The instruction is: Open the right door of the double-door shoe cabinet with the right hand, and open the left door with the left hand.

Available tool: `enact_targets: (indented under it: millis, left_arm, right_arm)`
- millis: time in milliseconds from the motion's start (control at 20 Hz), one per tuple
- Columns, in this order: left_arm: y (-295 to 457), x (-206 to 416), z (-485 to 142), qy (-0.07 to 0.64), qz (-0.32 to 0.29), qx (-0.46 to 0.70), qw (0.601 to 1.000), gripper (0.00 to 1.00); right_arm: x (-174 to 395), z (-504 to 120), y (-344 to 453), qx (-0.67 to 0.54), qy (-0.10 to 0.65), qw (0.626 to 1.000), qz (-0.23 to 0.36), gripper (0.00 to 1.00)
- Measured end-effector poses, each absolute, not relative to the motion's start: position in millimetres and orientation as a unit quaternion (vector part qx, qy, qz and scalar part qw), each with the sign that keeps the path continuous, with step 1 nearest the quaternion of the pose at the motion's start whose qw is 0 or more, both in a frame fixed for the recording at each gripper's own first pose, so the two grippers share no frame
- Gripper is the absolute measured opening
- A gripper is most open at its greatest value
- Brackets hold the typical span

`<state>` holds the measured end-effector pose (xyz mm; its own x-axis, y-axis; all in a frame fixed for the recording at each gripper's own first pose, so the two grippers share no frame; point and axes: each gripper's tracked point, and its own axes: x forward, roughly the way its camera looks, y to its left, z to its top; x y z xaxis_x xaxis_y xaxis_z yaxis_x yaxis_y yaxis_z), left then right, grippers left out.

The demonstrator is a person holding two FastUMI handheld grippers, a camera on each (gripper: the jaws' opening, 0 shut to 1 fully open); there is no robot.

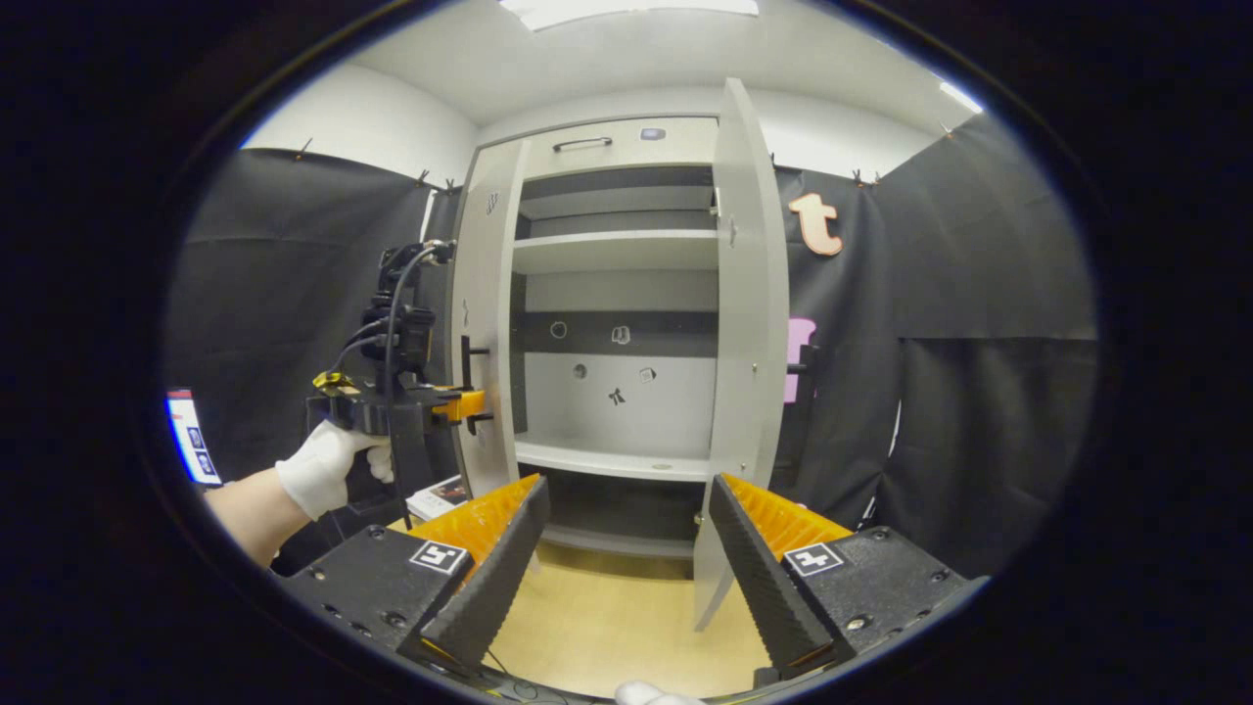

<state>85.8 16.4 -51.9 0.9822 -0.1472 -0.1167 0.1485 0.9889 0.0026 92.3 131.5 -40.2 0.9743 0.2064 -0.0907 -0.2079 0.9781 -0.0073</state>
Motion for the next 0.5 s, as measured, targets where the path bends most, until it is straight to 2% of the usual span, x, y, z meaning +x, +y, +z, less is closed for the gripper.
enact_targets:
  millis: [50, 500]
  left_arm:
    - [19.1, 83.2, -52.9, 0.06, -0.072, 0.006, 0.996, 0.0]
    - [47.1, 62.4, -52.6, 0.061, -0.054, -0.001, 0.997, 0.02]
  right_arm:
    - [91.0, -40.8, 133.5, -0.008, 0.045, 0.993, 0.106, 1.0]
    - [88.3, -45.1, 160.1, -0.007, 0.048, 0.992, 0.12, 1.0]
